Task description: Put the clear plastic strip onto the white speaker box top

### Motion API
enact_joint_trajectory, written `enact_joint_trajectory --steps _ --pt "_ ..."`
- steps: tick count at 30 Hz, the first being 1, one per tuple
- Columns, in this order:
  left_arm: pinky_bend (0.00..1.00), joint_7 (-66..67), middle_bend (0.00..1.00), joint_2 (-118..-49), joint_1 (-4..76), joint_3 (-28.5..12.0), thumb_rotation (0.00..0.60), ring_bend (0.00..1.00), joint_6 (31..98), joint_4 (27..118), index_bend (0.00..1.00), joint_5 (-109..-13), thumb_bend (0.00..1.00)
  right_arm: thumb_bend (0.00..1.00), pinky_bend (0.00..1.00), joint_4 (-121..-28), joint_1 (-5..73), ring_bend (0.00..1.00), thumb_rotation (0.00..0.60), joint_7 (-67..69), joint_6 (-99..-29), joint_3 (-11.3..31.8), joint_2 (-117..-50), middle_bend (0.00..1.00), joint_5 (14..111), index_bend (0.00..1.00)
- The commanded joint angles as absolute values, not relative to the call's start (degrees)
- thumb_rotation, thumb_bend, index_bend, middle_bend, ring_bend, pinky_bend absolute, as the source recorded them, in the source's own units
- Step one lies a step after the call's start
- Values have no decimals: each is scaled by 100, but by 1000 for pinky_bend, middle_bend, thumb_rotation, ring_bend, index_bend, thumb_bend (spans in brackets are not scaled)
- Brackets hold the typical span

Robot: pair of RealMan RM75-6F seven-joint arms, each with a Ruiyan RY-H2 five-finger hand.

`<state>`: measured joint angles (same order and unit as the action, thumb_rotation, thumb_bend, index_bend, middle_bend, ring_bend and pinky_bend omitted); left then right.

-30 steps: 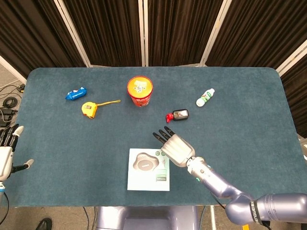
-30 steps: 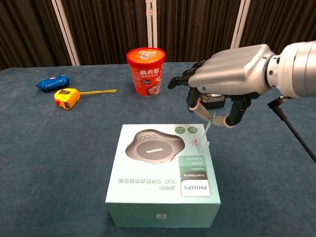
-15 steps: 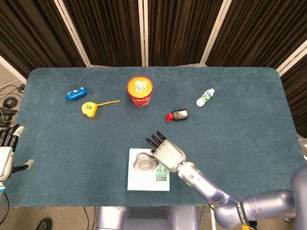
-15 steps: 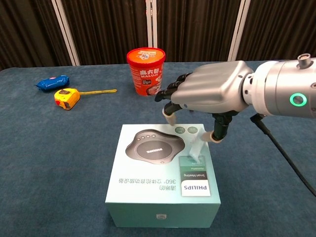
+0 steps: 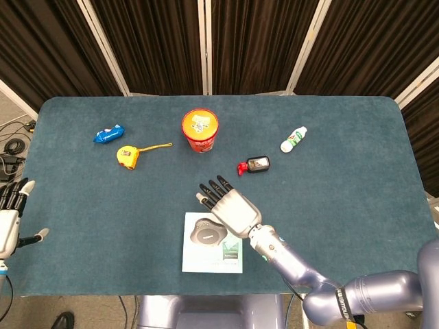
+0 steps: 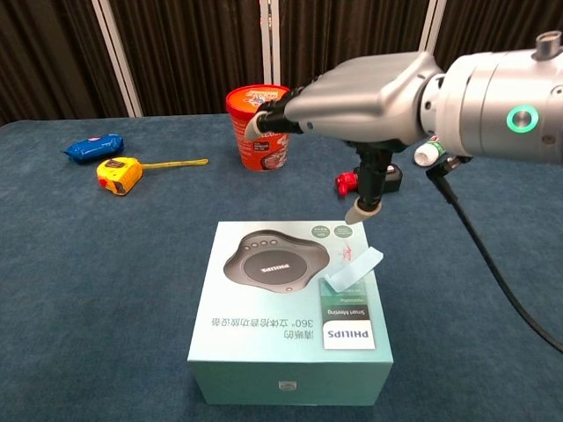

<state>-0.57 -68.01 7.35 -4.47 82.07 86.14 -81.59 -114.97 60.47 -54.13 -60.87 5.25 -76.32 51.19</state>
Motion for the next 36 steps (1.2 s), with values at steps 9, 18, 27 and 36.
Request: enact_joint_trajectory --steps 9,18,27,36 --pt "0 -560 0 -6542 1155 -551 600 0 7815 8869 0 -8479 281 0 0 -11257 4894 0 600 -3698 -6839 93 -6361 0 6880 45" --pt "0 -1543 0 -6066 2006 -663 600 0 6986 9164 145 -9067 686 0 0 -9979 3646 0 600 -1904 -7699 -429 -5935 0 7977 49" --pt "0 -2297 0 -5715 3111 -516 600 0 5853 9760 340 -9871 939 0 0 -8723 2479 0 600 -674 -8399 -701 -6350 0 8226 35" --pt "0 -2359 0 -5895 3975 -622 600 0 4880 10426 398 -9776 997 0 0 -9158 1845 0 600 -673 -8792 -644 -6538 0 8170 5"
